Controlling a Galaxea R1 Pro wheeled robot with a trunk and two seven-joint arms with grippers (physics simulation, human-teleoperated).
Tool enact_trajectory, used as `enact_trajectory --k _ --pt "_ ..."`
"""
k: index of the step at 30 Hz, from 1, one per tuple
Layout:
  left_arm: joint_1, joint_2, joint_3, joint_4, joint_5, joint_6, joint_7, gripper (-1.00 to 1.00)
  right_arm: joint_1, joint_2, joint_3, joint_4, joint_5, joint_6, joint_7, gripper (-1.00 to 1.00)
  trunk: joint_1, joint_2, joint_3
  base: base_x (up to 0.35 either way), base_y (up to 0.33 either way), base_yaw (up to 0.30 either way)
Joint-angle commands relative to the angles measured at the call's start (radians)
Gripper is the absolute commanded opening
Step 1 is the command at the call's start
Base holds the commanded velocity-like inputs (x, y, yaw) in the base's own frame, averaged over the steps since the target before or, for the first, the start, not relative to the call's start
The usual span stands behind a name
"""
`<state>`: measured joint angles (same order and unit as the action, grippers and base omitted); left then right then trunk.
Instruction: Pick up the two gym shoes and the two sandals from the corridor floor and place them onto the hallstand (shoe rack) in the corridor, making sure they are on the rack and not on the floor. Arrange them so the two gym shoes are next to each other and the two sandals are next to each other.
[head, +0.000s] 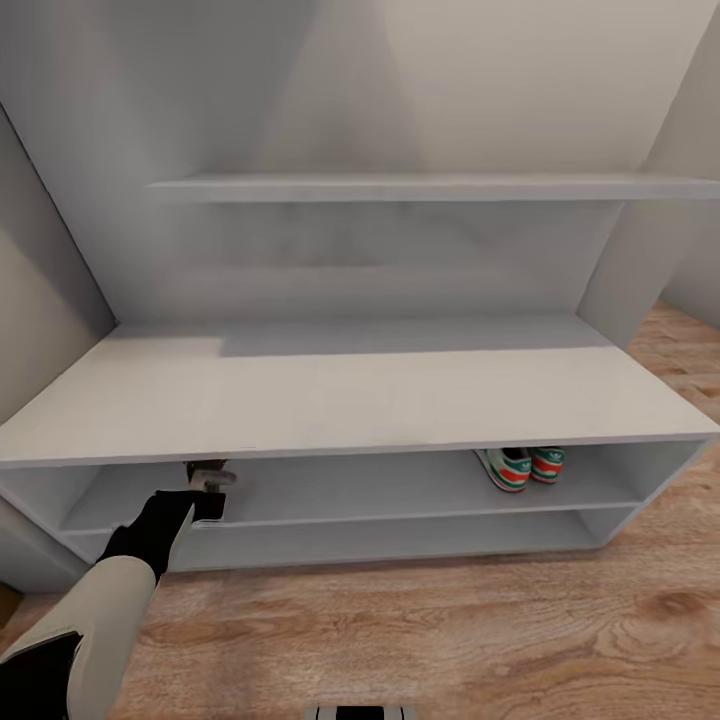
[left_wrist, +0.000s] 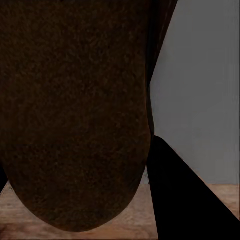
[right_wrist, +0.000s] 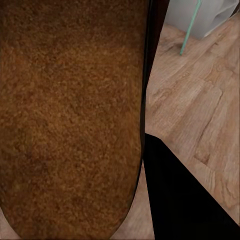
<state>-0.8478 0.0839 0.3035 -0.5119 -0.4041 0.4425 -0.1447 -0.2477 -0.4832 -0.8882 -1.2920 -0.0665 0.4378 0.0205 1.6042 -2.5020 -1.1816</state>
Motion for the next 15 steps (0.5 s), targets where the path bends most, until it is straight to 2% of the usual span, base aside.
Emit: enact_trajectory --k 1,15 --pt "0.0 0.0 0.006 -0.002 -0.013 0.004 -0.01 -1.0 -0.001 0.0 -0.002 -0.001 -0.01 0.006 0.0 -1.0 0.0 0.0 -0.001 0.212 0.0 0.0" --pt "0.0 0.001 0.007 -0.001 -0.013 0.004 -0.012 -1.0 -0.001 0.0 -0.002 -0.001 -0.01 0.006 0.0 -1.0 0.0 0.0 -0.001 0.037 0.0 0.0"
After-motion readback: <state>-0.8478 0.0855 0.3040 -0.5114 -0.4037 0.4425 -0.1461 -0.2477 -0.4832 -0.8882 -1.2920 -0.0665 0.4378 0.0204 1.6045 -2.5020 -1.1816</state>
